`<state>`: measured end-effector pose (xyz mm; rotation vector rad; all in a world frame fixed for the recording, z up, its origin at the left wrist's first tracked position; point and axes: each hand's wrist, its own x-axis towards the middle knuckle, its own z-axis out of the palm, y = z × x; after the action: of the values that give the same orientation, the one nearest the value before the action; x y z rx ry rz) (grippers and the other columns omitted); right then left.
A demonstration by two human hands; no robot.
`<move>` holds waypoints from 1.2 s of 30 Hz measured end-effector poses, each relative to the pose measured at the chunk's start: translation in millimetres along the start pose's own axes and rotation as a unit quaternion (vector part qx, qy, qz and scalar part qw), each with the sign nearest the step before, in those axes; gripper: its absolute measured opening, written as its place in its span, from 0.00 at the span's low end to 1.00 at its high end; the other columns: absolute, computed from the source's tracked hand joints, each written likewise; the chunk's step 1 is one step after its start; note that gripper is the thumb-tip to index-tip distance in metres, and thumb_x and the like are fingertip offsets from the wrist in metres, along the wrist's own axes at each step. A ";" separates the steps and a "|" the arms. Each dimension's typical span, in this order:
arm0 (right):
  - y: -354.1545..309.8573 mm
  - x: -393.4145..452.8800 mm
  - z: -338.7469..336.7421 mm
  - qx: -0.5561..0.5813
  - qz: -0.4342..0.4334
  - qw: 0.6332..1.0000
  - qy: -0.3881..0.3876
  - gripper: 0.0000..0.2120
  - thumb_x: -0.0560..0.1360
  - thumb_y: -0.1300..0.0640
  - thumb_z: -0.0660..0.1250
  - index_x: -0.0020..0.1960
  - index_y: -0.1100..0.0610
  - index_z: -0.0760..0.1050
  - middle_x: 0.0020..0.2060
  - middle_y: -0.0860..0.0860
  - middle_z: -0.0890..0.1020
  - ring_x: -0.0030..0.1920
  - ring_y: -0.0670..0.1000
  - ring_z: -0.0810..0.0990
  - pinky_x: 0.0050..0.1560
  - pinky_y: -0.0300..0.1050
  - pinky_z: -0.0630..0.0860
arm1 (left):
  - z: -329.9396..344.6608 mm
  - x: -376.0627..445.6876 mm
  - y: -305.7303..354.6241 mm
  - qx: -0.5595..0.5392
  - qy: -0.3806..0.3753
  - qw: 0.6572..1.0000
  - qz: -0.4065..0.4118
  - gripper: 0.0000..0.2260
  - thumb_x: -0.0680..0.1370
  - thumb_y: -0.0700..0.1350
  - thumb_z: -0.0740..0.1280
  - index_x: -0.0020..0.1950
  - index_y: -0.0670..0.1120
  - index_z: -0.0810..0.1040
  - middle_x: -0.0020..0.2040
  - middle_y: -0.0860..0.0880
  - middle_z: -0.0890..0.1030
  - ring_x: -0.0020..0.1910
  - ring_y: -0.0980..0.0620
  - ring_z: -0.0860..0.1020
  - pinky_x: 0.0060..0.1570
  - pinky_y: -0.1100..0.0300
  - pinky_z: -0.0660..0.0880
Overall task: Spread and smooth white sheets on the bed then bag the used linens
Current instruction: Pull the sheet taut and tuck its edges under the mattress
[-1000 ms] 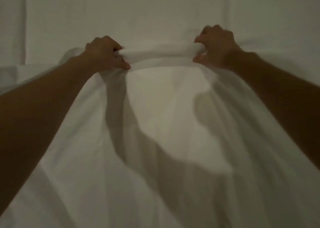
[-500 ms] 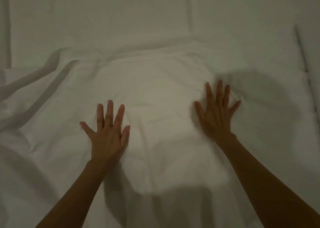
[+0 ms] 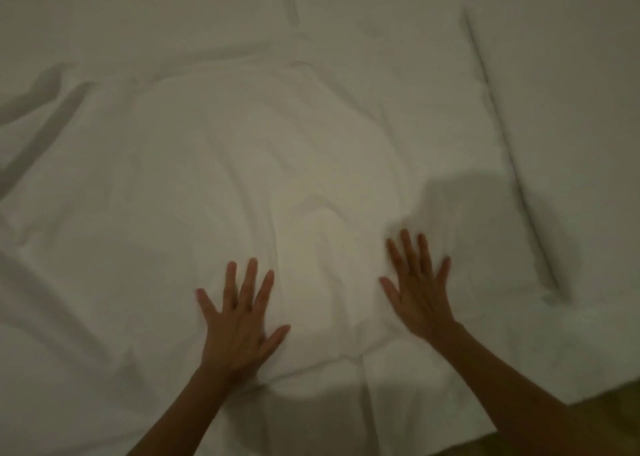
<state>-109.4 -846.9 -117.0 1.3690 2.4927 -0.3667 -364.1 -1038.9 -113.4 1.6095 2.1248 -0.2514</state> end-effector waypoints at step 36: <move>-76.3 -86.3 -2.7 0.781 0.484 0.391 0.055 0.04 0.73 0.67 0.70 0.46 0.60 0.78 0.38 0.53 0.84 0.34 0.48 0.83 0.28 0.40 0.79 | 28.6 -94.2 -44.9 -0.099 0.048 0.994 0.002 0.13 0.64 0.47 0.65 0.45 0.54 0.65 0.31 0.53 0.79 0.27 0.53 0.79 0.22 0.65 0.71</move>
<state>-129.9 -953.0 -77.0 2.8167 0.0654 -2.4816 -379.7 -1145.3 -100.7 1.5383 2.1409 0.0376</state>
